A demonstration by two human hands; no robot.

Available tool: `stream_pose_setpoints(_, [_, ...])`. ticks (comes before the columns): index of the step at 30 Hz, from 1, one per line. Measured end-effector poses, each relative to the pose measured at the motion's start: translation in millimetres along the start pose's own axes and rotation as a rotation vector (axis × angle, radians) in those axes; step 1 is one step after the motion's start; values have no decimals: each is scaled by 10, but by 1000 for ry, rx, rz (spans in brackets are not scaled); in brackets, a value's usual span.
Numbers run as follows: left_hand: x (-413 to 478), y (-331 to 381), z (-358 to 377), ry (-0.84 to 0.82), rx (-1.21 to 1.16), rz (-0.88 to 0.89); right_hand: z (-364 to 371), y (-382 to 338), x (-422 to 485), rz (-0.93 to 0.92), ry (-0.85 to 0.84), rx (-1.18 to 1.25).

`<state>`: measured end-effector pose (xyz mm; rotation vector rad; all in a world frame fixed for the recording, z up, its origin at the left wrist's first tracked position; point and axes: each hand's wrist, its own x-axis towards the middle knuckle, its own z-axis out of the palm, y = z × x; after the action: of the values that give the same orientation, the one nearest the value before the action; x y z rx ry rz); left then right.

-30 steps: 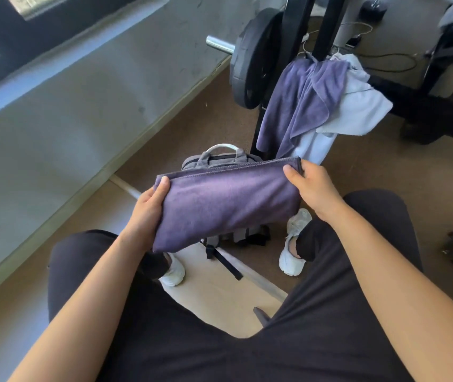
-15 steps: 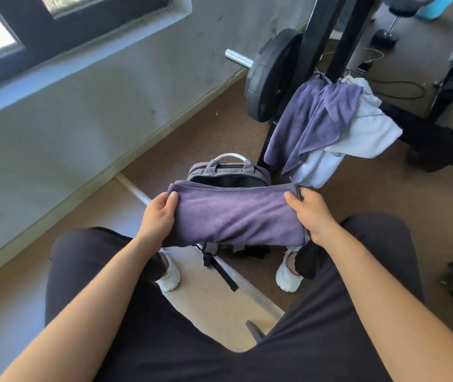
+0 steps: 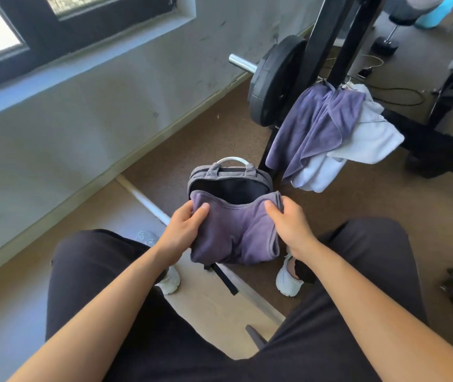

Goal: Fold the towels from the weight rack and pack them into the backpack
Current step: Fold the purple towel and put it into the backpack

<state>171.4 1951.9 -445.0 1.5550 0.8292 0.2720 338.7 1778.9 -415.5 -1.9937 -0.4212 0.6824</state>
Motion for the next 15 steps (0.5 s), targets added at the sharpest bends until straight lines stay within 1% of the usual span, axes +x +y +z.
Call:
stream_pose_setpoints(3, [-91, 46, 142, -102, 18, 45, 188, -34, -79, -14, -95, 76])
stream_pose_setpoints(6, [-140, 51, 223, -190, 9, 54, 358, -24, -149, -22, -201, 144])
stream_pose_setpoints(9, [-208, 146, 212, -278, -67, -3, 445, -15, -191, 13, -312, 237])
stream_pose_setpoints(11, [-241, 229, 167, -336, -173, -62, 422, -33, -202, 47, -385, 287])
stream_pose_setpoints(13, [-265, 291, 134, -391, -249, -89, 382, -44, -208, 51, -433, 270])
stream_pose_setpoints(15, [-269, 311, 124, -431, -253, -104, 382, -38, -221, 28, -437, 209])
